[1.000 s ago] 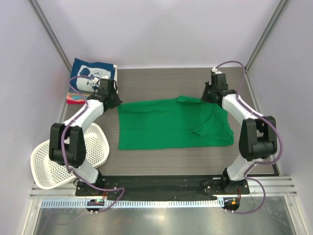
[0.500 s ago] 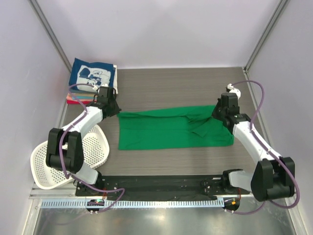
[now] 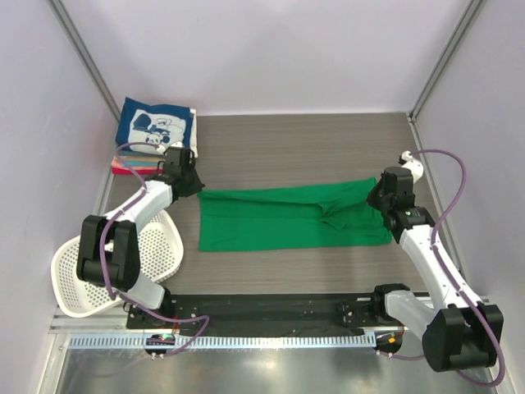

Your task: Fold and stack the t-shirts

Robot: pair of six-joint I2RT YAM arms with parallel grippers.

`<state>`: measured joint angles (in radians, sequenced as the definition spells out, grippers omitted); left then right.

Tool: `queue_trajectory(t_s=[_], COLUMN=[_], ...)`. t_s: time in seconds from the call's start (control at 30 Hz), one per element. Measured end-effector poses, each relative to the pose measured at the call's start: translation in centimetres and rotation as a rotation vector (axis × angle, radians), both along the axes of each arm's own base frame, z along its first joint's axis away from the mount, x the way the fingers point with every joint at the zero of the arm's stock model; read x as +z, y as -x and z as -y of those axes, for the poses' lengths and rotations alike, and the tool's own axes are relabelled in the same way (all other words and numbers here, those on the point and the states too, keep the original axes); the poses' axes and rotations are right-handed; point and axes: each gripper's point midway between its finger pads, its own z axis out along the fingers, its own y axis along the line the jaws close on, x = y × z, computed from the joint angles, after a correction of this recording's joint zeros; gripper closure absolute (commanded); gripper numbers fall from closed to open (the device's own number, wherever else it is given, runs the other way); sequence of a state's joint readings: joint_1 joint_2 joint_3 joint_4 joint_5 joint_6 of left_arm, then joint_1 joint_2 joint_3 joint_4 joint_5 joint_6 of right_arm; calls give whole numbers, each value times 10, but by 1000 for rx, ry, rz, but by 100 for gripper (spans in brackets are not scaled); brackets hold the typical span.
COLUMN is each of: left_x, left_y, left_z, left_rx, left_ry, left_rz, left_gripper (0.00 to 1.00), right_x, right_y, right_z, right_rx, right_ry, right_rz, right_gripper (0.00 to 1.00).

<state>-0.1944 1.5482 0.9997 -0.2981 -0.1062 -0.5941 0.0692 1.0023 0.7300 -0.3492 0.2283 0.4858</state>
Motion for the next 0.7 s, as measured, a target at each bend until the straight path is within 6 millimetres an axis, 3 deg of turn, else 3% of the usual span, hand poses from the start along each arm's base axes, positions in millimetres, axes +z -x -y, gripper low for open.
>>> queue_trajectory(t_s=[0.17, 0.2, 0.23, 0.27, 0.3, 0.33, 0.4, 0.53, 0.7], left_x=[-2, -1, -1, 1, 2, 4, 11, 31, 33], left_y=[9, 12, 14, 16, 20, 24, 30, 32, 31], left_z=[1, 1, 2, 2, 1, 1, 0, -1, 10], left_rx=[-7, -11, -11, -12, -9, -8, 5, 11, -19], left_ry=[5, 9, 12, 16, 20, 22, 35, 42, 32], left_rz=[-2, 0, 3, 8, 12, 18, 41, 96, 100], left_gripper=[96, 88, 80, 70, 55, 49, 44, 44, 45], right_x=[-15, -18, -21, -24, -27, -30, -30, -24, -35], right_y=[21, 26, 29, 33, 37, 41, 45, 43, 23], right_z=[9, 10, 10, 11, 13, 15, 18, 15, -12], right_rx=[-69, -84, -97, -112, -131, -147, -171, -172, -73], right_ry=[-22, -31, -40, -49, -54, -57, -62, -92, -191], right_rz=[-19, -23, -25, -30, -38, -42, -42, -19, -53], right_gripper=[96, 84, 56, 42, 33, 26, 25, 25, 27])
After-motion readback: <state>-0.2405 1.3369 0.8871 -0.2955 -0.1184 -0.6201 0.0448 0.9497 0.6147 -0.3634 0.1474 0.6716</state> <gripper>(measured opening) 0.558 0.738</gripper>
